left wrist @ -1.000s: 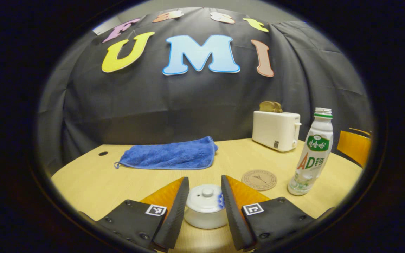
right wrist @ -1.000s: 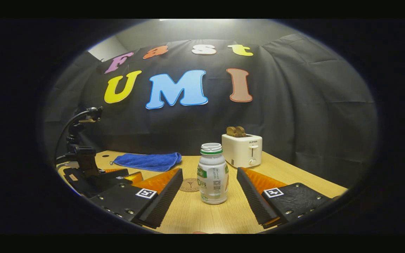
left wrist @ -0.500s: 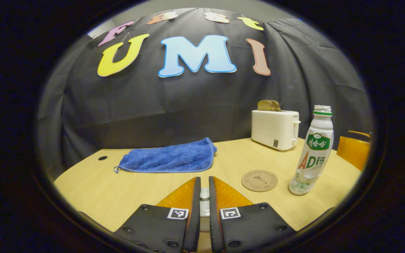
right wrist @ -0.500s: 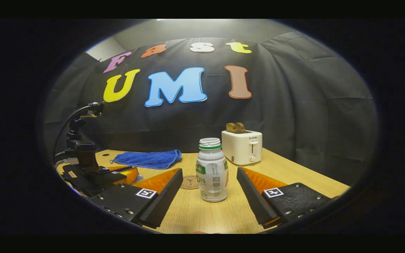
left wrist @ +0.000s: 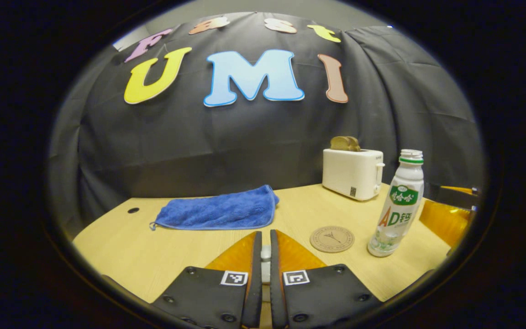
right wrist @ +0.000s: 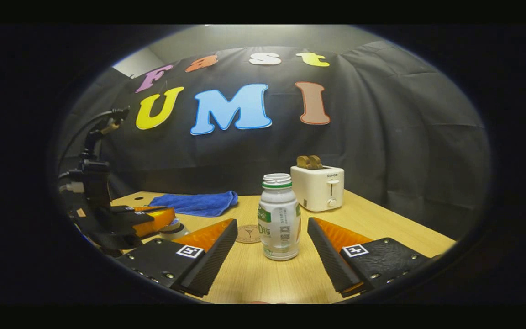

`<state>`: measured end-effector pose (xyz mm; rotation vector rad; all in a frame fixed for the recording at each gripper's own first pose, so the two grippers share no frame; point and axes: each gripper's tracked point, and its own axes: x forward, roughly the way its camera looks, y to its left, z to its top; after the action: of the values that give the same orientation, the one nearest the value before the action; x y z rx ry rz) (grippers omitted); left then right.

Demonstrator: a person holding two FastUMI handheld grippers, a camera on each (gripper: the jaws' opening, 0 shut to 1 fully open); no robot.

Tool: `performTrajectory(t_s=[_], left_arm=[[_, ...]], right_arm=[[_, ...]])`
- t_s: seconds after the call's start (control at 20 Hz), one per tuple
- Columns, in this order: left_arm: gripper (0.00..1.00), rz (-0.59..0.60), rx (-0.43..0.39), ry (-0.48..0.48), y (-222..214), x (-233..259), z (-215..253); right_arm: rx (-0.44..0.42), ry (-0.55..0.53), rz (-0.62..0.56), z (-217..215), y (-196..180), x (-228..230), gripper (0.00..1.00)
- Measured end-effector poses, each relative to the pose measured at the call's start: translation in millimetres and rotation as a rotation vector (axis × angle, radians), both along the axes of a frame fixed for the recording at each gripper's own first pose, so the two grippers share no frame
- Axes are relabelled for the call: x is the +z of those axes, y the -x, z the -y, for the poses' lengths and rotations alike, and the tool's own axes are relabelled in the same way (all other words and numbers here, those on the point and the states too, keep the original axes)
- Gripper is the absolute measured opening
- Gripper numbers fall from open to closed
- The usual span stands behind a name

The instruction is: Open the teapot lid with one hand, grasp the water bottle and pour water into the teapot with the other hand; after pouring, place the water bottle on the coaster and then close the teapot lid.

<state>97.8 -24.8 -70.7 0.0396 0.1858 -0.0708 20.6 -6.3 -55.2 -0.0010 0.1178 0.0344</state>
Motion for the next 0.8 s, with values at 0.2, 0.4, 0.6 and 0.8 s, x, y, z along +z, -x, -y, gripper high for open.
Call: performTrajectory(t_s=[0.2,0.4,0.6,0.8], left_arm=[[0.18,0.053,0.008,0.005,22,31,-9],[0.18,0.115,0.014,0.027,50,61,-21],[0.18,0.124,0.029,0.062,77,71,-38],[0.18,0.115,0.051,0.084,95,68,-58]], right_arm=[[0.027,0.008,-0.025,-6,-5,-9,0.95],[0.032,0.010,-0.032,-9,-13,-13,0.95],[0.031,0.020,-0.039,-13,-19,-15,0.95],[-0.009,0.031,-0.037,-5,-25,-16,0.95]])
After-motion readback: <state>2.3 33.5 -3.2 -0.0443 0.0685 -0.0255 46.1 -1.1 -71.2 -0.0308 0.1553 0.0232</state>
